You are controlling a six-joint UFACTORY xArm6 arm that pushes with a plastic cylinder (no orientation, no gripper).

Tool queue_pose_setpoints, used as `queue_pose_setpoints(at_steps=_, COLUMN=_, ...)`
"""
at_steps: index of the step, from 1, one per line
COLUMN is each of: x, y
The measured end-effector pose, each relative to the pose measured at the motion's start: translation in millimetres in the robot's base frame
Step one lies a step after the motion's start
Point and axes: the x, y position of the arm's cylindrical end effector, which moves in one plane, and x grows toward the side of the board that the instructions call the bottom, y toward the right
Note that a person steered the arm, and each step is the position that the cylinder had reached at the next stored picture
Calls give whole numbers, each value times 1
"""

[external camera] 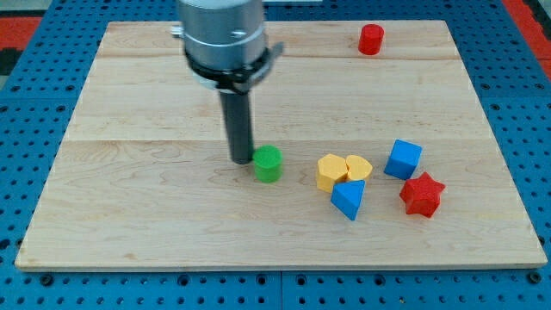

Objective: Place the green star left to the yellow hexagon

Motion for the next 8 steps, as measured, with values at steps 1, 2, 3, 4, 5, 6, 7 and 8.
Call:
queue_pose_setpoints(at_steps=1, x=9, y=47)
queue_pose_setpoints(at_steps=2, x=10, y=71)
queue_pose_setpoints(at_steps=3, x=-26, y=4)
queue_pose_setpoints(at_steps=4, x=-70, y=-73)
queue_pose_setpoints(at_steps=5, x=-136, y=-118)
queue_pose_setpoints(at_steps=6, x=-201, y=-131)
queue_pose_setpoints(at_steps=7, x=-231, y=-103)
queue_pose_setpoints(at_steps=8, x=-255, y=-71)
